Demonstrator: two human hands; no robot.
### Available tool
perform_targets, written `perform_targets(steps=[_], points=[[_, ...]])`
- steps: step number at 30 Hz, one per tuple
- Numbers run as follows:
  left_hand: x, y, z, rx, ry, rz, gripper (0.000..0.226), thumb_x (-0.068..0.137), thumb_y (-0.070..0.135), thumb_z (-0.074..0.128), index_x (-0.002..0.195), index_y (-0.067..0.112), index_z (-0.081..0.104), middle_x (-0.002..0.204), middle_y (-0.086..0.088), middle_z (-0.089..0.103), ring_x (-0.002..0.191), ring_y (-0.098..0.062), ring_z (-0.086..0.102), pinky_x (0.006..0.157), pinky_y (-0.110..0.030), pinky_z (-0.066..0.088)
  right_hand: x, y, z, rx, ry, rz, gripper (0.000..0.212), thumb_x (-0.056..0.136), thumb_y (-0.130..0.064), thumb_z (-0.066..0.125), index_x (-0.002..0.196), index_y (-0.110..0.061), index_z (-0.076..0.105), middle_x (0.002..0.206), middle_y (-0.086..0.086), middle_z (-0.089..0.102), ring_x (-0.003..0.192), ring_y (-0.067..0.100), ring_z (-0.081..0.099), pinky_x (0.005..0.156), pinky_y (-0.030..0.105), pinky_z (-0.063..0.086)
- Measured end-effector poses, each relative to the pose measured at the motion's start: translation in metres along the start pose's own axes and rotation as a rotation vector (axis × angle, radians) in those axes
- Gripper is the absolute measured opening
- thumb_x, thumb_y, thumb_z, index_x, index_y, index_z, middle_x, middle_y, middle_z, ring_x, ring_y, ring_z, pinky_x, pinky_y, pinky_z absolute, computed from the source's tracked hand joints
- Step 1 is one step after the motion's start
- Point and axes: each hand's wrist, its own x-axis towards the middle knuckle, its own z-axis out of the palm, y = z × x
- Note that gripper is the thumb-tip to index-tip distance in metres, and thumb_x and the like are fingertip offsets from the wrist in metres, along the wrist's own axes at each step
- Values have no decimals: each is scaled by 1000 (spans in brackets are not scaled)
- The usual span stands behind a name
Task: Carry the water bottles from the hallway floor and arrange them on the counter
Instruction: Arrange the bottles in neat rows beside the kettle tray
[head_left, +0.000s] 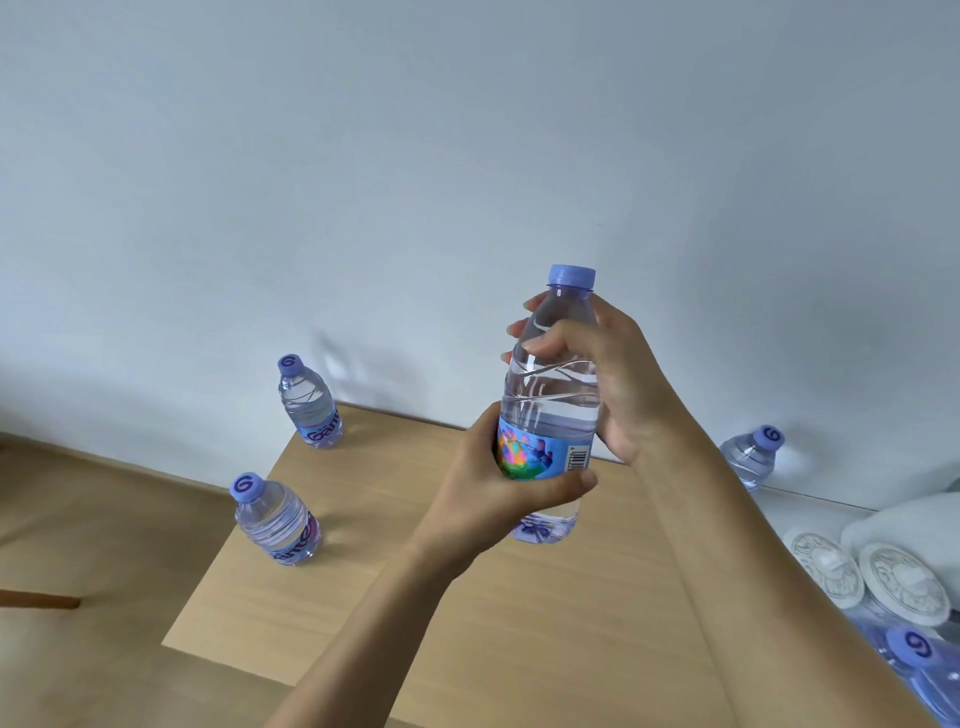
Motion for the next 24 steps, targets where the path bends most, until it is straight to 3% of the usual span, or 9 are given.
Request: perform_targets(steps=[6, 9, 12, 15, 17, 19, 21, 24], points=[[1, -5, 11, 58, 156, 47, 48, 62, 13, 88, 101, 19, 60, 88, 3, 73, 77, -14, 72, 63, -19, 54, -6, 7, 11, -344, 272, -67, 46, 71, -32, 86, 108, -21, 60, 105, -8, 69, 91, 9, 71, 84, 39, 58], [2, -8, 15, 81, 187, 56, 51, 57, 14, 87, 99, 21, 58, 84, 7, 72, 72, -10, 70, 60, -18, 52, -6, 10, 18, -343, 396, -99, 34, 69, -24, 84, 94, -20, 62, 90, -11, 68, 79, 12, 70, 77, 37, 59], [0, -9, 16, 78, 144, 55, 51, 57, 18, 89, 98, 20, 57, 79, 2, 71, 64, -14, 68, 54, -24, 53, -6, 4, 16, -299, 367, -108, 20, 66, -11, 75, 79, -16, 61, 73, -7, 68, 61, 15, 68, 64, 35, 59], [0, -4, 10, 34, 29, 21, 51, 60, 25, 90, 101, 20, 61, 86, -3, 72, 70, -18, 68, 60, -29, 55, -5, -5, 6, -133, 243, -43, 21, 63, -6, 72, 81, -15, 65, 70, -1, 68, 60, 15, 66, 53, 28, 55], [1, 0, 6, -21, -43, -1, 51, 61, 27, 90, 104, 21, 65, 93, -4, 73, 81, -17, 71, 70, -26, 55, -5, -10, 0, -65, 145, -4, 27, 58, -9, 70, 85, -15, 68, 76, 2, 71, 71, 21, 69, 62, 32, 56], [1, 2, 5, -53, -78, -11, 48, 60, 26, 90, 102, 23, 67, 93, -4, 74, 82, -18, 71, 71, -25, 55, -4, -13, -4, -38, 78, -4, 30, 58, -9, 68, 87, -15, 69, 84, 6, 73, 82, 29, 72, 75, 40, 57], [1, 3, 6, -50, -54, -1, 43, 59, 25, 89, 97, 25, 68, 90, -2, 74, 80, -16, 71, 69, -24, 55, -6, -13, -4, -51, 70, -23, 29, 61, -11, 70, 89, -15, 68, 93, 11, 74, 90, 32, 72, 78, 43, 57], [1, 4, 12, -24, 55, 28, 42, 61, 23, 89, 96, 22, 67, 86, 0, 74, 76, -16, 72, 65, -23, 56, -9, -10, 1, -234, 177, -94, 35, 69, -22, 83, 98, -20, 63, 99, -3, 71, 86, 14, 72, 72, 32, 60]])
